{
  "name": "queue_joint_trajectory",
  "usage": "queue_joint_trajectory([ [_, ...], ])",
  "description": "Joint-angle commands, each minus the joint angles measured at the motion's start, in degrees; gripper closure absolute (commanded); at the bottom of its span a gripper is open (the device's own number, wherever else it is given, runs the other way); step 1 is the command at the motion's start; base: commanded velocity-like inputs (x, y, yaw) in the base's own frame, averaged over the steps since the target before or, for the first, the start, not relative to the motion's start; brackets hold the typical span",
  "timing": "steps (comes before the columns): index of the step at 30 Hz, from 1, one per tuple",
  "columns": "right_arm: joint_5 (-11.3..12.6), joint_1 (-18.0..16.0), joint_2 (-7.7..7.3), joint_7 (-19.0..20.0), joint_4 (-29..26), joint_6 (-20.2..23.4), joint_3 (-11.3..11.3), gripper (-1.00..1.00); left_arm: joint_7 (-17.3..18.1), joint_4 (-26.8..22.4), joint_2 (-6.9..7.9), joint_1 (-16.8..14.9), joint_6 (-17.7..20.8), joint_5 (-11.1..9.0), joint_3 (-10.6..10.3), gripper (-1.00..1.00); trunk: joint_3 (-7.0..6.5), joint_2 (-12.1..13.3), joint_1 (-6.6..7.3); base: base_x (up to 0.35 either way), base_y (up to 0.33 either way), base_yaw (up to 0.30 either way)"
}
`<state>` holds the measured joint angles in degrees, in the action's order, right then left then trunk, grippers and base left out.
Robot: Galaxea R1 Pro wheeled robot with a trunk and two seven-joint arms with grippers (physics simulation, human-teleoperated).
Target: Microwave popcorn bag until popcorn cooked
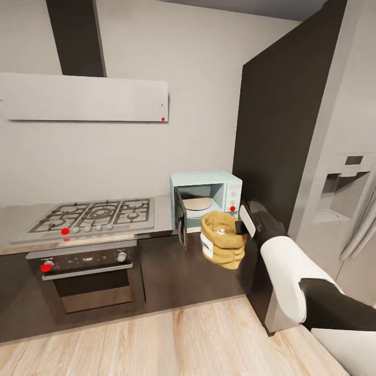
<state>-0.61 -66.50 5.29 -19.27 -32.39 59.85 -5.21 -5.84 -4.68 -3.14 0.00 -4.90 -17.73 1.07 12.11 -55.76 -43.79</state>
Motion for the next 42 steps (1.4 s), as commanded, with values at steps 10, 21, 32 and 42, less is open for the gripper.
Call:
queue_joint_trajectory([
  [10,-0.04,-7.91,-0.26,-0.55,5.23,0.15,-0.53,1.00,-0.13,-0.06,-0.02,0.00,-0.11,-0.20,0.08,-1.00,0.08,-0.05,-0.01,0.000,0.000,0.000],
  [21,-0.34,-8.12,1.28,-0.25,-1.39,0.15,-0.76,1.00,-0.13,-0.06,-0.02,0.00,-0.11,-0.20,0.07,-1.00,0.08,-0.05,-0.01,0.000,0.000,0.000],
  [32,-0.02,-8.12,1.30,-0.18,-0.97,0.15,-0.98,1.00,-0.15,-0.06,-0.13,0.00,-0.11,-0.20,0.07,-1.00,0.08,-0.05,-0.01,0.000,0.000,0.000],
  [42,-0.05,-8.12,1.14,-0.16,2.82,0.15,-0.94,1.00,-0.15,-0.07,-0.20,0.00,-0.11,-0.54,0.08,-1.00,0.08,-0.05,-0.01,0.000,0.000,0.000],
])
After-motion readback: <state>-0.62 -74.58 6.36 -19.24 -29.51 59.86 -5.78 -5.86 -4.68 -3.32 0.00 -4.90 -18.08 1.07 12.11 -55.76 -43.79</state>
